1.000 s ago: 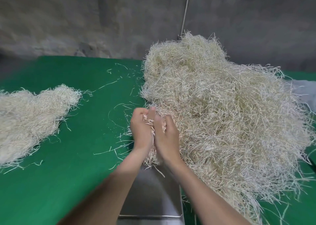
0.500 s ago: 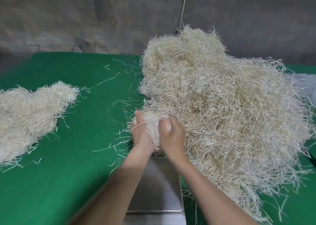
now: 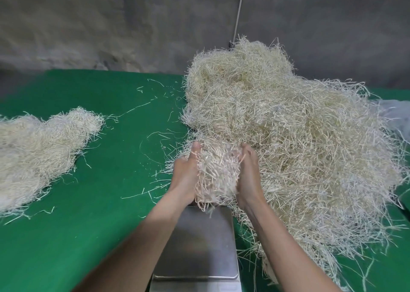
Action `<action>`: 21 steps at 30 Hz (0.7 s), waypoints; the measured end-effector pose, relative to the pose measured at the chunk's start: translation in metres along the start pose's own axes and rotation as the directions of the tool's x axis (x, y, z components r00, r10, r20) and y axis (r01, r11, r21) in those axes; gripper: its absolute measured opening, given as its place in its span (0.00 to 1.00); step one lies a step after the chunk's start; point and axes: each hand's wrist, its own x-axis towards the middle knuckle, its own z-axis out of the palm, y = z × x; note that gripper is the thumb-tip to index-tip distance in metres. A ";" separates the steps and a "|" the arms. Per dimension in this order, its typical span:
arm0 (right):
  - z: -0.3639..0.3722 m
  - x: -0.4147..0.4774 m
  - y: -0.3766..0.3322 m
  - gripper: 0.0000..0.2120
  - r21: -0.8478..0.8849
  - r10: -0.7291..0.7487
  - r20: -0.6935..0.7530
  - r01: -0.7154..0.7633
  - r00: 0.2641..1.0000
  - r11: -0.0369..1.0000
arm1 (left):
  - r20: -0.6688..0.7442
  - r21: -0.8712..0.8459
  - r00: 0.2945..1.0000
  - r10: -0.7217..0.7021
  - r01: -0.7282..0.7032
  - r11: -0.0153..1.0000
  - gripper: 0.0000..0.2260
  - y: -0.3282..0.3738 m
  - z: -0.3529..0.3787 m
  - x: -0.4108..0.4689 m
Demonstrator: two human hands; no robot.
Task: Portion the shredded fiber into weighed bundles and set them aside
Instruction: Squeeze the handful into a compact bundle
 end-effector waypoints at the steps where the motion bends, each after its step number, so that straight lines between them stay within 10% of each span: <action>1: -0.001 -0.001 -0.001 0.24 0.040 0.025 0.095 -0.029 0.995 0.999 | 0.008 0.093 0.996 0.090 -0.090 0.992 0.46 0.001 -0.001 -0.001; 4: 0.009 -0.007 -0.012 0.20 -0.185 0.019 0.308 0.041 0.951 0.982 | 0.038 0.278 0.949 0.314 -0.312 0.909 0.38 -0.005 0.004 0.002; 10: 0.016 0.015 -0.017 0.29 -0.095 0.003 -0.108 -0.014 0.994 0.995 | 0.204 -0.074 0.979 0.018 -0.003 0.997 0.44 -0.009 0.009 -0.024; 13: 0.015 0.004 -0.004 0.12 -0.335 -0.246 -0.085 0.204 0.966 0.920 | 0.009 -0.152 0.999 0.040 -0.038 0.988 0.40 -0.003 0.012 -0.016; 17: 0.034 -0.025 0.008 0.16 -0.425 -0.488 0.144 0.499 0.861 0.755 | -0.152 -0.324 0.985 0.077 -0.123 0.938 0.15 0.017 0.004 0.012; 21: 0.018 0.001 0.000 0.13 -0.348 -0.091 -0.015 0.080 0.996 0.934 | -0.108 -0.089 0.993 -0.043 0.034 0.995 0.16 -0.014 0.021 -0.004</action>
